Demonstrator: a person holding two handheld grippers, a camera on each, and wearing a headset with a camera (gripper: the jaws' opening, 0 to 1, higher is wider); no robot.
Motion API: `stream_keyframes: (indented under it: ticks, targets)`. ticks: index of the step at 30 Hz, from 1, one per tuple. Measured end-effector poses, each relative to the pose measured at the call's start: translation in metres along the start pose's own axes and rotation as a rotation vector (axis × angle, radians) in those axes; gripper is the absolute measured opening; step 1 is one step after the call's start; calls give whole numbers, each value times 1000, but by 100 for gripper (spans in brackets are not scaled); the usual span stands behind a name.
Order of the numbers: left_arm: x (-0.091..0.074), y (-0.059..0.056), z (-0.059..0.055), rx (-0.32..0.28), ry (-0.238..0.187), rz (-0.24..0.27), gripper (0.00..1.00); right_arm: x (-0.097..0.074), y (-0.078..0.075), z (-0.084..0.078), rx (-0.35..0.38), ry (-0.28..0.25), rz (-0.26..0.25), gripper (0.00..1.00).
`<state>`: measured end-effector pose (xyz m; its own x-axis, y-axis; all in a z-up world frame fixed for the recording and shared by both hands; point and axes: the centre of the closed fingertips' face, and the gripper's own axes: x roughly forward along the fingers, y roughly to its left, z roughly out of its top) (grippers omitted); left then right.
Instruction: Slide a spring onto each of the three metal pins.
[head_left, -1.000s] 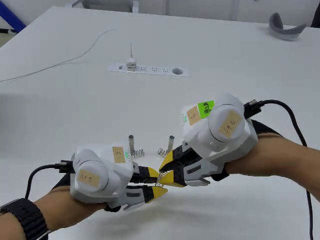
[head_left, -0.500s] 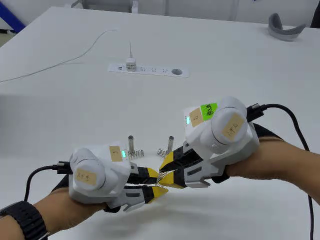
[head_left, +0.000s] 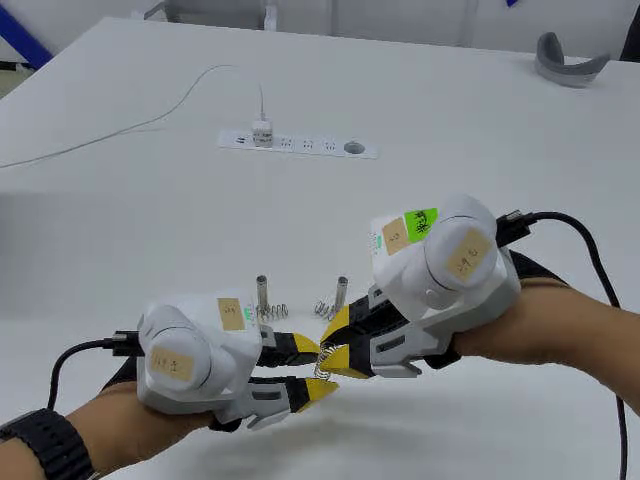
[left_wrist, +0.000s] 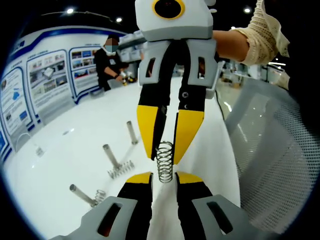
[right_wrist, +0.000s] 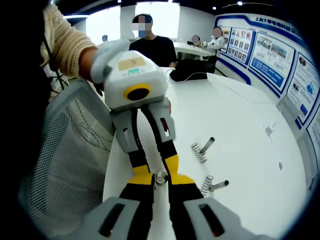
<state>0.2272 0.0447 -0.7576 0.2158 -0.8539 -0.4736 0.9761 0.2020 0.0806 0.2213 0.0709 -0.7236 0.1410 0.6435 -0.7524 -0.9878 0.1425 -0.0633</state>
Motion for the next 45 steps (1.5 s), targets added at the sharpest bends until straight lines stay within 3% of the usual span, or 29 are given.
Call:
stream_keyframes:
  ticks: [20, 45]
  targets:
    - [-21, 15, -13, -101, -12, 76, 40, -21, -23, -11, 51, 3, -60, 12]
    - [-55, 38, -36, -205, -15, 182, 53, -52, -52, -22, 114, -2, -148, 12]
